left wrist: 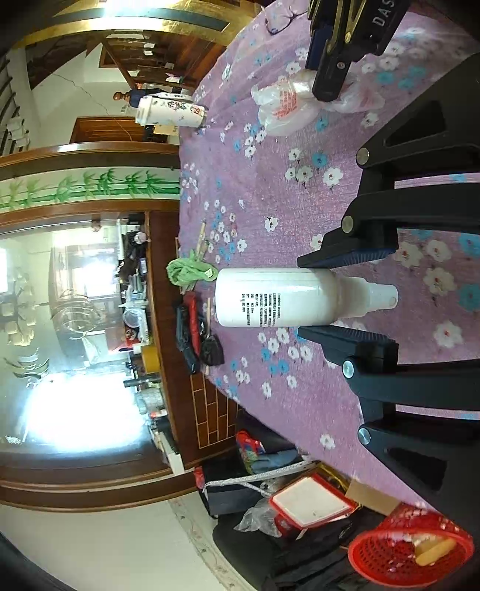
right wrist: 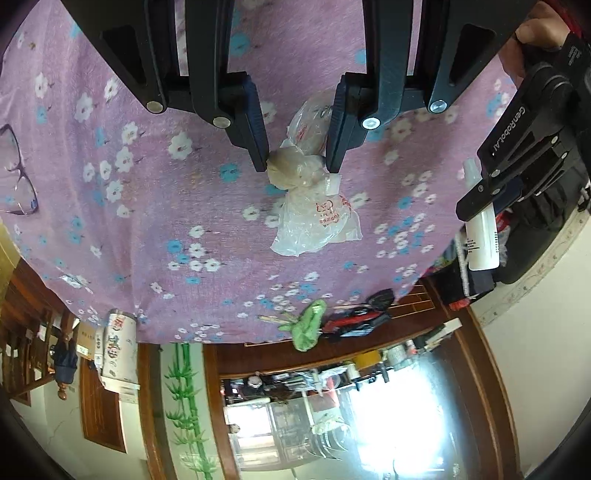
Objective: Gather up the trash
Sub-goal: 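Carry the white bottle and white bag in both tools over the red basket, then open both tools to drop the white bottle and white bag into the basket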
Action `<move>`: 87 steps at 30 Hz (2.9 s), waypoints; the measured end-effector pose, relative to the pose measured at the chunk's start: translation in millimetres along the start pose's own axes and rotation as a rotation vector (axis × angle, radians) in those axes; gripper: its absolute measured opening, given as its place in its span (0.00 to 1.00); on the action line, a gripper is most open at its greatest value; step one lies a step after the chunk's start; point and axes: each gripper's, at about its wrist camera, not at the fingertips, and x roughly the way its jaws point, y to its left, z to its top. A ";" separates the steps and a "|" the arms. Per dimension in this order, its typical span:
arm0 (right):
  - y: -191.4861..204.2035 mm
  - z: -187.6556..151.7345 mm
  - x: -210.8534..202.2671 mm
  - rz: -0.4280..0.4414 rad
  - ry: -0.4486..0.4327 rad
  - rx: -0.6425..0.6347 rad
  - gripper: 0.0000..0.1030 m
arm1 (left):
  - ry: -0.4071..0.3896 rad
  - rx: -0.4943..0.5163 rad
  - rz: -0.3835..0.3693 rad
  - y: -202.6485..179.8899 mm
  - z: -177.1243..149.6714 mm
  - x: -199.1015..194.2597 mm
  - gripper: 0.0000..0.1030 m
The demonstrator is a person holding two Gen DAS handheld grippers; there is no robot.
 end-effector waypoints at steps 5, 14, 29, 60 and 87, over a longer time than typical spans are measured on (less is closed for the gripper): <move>35.7 -8.3 -7.9 0.038 -0.002 -0.059 0.33 | -0.015 -0.022 0.020 23.2 -7.5 -31.2 0.28; 97.9 -16.4 -10.7 0.099 0.005 -0.141 0.33 | -0.047 -0.066 0.094 73.9 -30.2 -68.5 0.28; 205.6 -25.0 6.7 0.176 0.044 -0.294 0.33 | -0.069 -0.196 0.183 171.7 -57.0 -98.4 0.28; 375.6 -39.1 71.3 0.360 0.183 -0.470 0.33 | 0.034 -0.408 0.372 325.3 -123.1 -100.0 0.28; 405.8 -37.4 108.8 0.383 0.228 -0.438 0.46 | 0.054 -0.466 0.389 353.8 -139.7 -88.6 0.47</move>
